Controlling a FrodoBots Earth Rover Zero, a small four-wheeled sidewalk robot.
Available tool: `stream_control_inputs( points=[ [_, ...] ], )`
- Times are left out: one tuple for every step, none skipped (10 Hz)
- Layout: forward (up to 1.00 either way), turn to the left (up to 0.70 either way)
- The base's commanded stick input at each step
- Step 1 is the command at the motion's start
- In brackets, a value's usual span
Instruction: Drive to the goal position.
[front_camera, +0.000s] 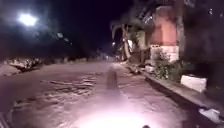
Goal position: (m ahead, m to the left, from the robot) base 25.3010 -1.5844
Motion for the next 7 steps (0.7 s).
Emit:
stream_control_inputs(
  points=[
    [0.7, 0.0],
    [0.7, 0.0],
    [0.7, 0.0],
    [0.7, 0.0],
    [0.7, 0.0],
    [0.7, -0.12],
    [0.7, -0.25]
  ],
)
